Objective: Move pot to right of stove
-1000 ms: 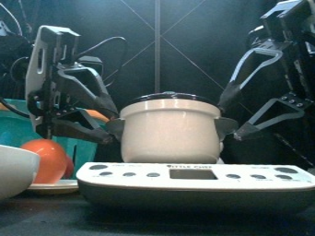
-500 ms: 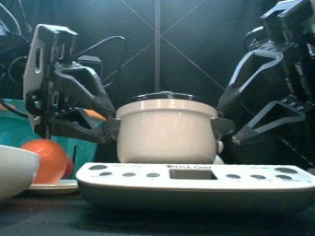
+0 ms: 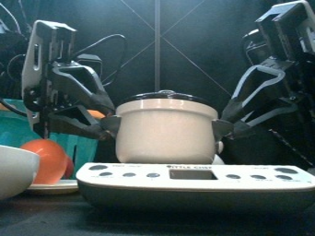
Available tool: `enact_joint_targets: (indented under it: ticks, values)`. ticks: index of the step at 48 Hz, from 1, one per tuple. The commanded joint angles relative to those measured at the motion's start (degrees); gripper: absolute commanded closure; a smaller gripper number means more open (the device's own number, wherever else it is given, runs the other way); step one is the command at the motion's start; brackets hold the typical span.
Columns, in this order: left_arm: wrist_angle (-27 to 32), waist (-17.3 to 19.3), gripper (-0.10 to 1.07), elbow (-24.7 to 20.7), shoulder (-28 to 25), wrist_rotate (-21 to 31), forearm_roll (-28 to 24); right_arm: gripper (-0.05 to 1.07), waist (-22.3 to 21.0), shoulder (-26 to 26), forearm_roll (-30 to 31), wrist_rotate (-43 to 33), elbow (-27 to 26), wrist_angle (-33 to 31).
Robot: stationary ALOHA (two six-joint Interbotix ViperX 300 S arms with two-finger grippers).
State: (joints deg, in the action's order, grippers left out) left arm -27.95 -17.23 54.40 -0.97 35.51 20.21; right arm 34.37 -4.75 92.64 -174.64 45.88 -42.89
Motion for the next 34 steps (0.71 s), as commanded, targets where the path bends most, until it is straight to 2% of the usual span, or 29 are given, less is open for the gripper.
enact_joint_targets:
  ticks: [1, 34]
  values:
    - [-0.18, 0.62, 0.35, -1.76, -0.09, -0.26, 0.0, 0.54, -0.88, 0.26, 0.44, 0.18, -0.79, 0.88]
    - [-0.18, 4.31, 0.35, -3.16, -0.26, -0.44, 0.0, 0.54, 0.53, 4.48, 1.32, 1.67, -0.44, -1.93]
